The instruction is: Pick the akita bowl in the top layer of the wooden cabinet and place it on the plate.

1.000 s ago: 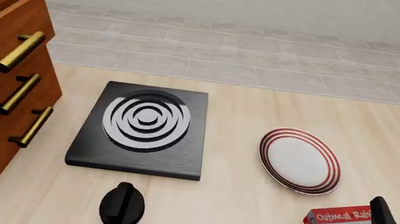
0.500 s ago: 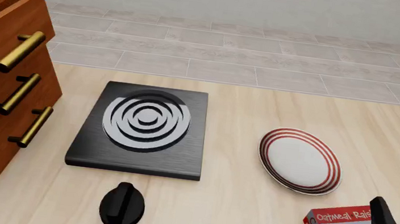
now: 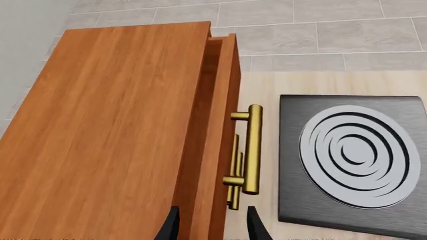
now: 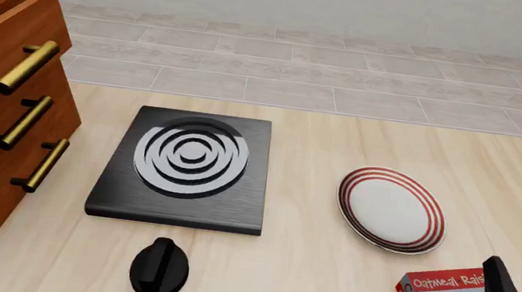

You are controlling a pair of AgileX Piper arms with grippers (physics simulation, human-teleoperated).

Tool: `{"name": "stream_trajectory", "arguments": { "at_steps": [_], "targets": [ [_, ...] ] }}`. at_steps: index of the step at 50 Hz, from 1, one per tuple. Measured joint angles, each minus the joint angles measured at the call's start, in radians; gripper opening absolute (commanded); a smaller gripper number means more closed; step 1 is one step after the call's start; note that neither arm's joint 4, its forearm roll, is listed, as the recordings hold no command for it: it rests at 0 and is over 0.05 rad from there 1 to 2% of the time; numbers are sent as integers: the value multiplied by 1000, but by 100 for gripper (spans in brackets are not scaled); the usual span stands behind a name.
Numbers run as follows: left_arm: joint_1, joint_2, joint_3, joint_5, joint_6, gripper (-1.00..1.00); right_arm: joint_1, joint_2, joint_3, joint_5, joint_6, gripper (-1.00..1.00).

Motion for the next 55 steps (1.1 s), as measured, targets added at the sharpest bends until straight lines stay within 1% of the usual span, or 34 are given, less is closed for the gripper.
{"name": "stream_trajectory", "arguments": {
  "at_steps": [32, 55],
  "targets": [
    [6, 1, 61, -37, 1, 100, -2, -2, 0, 1, 2, 100],
    [-26, 3, 62, -44, -55, 100, -2, -2, 1, 1, 2, 100]
  ]
}}
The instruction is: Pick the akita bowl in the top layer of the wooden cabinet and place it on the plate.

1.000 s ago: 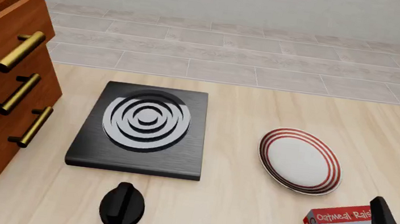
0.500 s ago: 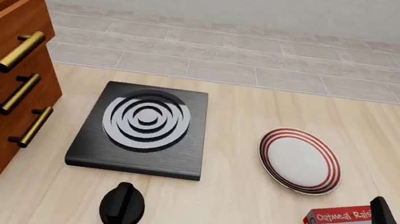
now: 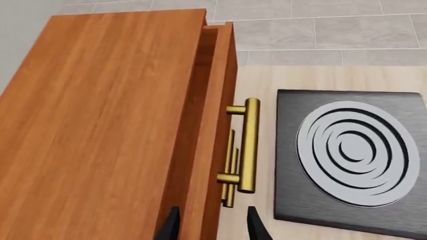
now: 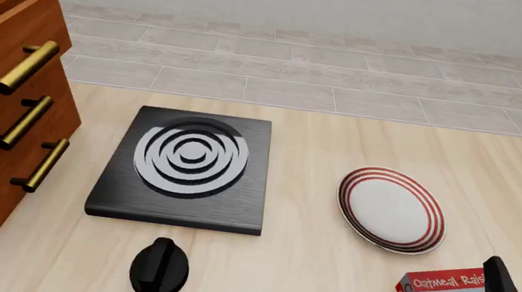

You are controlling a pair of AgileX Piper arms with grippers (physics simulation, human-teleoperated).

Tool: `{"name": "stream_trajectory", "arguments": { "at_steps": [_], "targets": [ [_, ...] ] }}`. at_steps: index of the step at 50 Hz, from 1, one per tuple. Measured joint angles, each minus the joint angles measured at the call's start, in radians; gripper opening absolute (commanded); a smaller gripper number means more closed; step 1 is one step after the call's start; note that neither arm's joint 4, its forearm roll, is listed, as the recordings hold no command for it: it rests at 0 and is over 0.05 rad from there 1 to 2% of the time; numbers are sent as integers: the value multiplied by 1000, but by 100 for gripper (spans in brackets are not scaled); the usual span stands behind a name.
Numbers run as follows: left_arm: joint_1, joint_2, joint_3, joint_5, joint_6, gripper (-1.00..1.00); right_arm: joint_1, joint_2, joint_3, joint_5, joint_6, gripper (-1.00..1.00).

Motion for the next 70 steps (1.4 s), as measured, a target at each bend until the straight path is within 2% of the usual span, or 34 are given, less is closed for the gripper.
{"name": "stream_trajectory", "arguments": {
  "at_steps": [12, 29, 52, 70],
  "targets": [
    [-19, 13, -12, 15, -24, 100, -1, 0, 0, -1, 1, 100],
    [-54, 45, -34, 41, -21, 100, -2, 0, 0, -2, 3, 100],
    [-107, 90, -67, 89, -4, 100, -3, 2, 0, -2, 5, 100],
    [-131, 118, -95, 131, 39, 100, -3, 1, 0, -1, 5, 100]
  ]
}}
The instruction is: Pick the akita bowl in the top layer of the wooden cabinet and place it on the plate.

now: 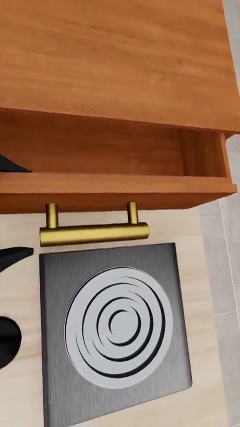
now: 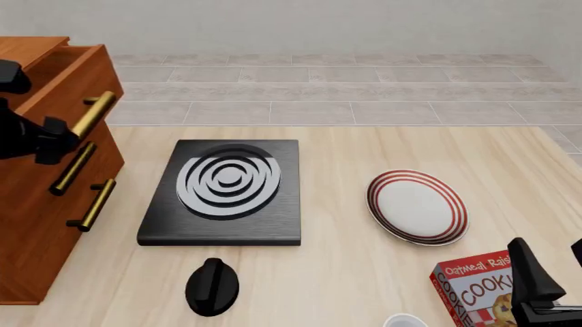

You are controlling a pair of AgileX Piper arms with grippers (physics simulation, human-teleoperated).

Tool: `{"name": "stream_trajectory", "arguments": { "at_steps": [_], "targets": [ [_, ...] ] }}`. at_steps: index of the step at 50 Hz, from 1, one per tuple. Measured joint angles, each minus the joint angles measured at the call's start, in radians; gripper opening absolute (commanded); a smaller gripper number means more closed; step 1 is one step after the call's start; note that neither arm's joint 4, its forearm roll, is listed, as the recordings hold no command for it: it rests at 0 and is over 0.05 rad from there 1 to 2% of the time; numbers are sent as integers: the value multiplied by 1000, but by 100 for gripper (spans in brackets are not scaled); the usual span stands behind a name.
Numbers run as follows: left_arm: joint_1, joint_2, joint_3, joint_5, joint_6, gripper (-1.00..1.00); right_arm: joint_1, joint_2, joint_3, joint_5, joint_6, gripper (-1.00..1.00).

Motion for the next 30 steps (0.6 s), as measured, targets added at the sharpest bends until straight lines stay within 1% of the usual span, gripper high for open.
{"name": "stream_trajectory", "arguments": {
  "at_steps": [30],
  "targets": [
    [-69, 30, -46, 61, -8, 100, -5, -1, 1, -1, 4, 100]
  ]
}}
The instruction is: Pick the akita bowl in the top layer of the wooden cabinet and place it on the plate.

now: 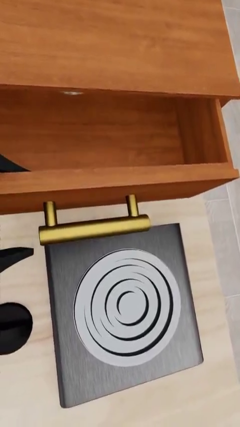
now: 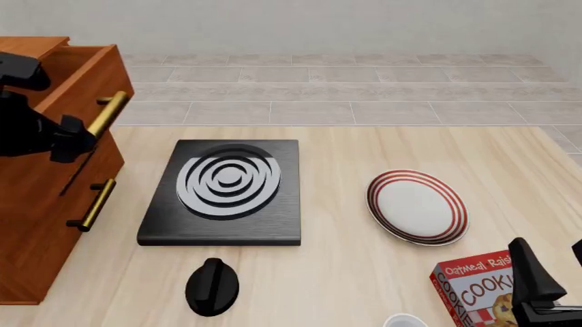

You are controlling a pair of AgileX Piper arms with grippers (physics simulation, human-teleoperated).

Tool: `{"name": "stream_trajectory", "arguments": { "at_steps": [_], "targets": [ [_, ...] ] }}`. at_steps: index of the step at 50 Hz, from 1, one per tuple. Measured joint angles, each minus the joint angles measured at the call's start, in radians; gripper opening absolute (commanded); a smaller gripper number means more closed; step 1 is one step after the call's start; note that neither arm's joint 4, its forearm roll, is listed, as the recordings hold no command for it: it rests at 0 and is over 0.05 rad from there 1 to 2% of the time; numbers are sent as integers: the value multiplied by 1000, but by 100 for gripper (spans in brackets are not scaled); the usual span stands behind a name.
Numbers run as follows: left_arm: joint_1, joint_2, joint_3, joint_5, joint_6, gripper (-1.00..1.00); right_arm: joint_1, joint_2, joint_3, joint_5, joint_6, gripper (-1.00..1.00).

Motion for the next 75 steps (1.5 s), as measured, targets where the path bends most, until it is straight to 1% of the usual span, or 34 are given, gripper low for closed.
{"name": "stream_trajectory", "arguments": {
  "at_steps": [27, 59, 75],
  "targets": [
    [-50, 25, -41, 49, -6, 100, -1, 0, 0, -1, 1, 100],
    [-144, 57, -79, 68, -53, 100, -4, -1, 0, -2, 3, 100],
    [-209, 66, -87, 66, -85, 100, -3, -1, -1, -3, 0, 100]
  ]
}}
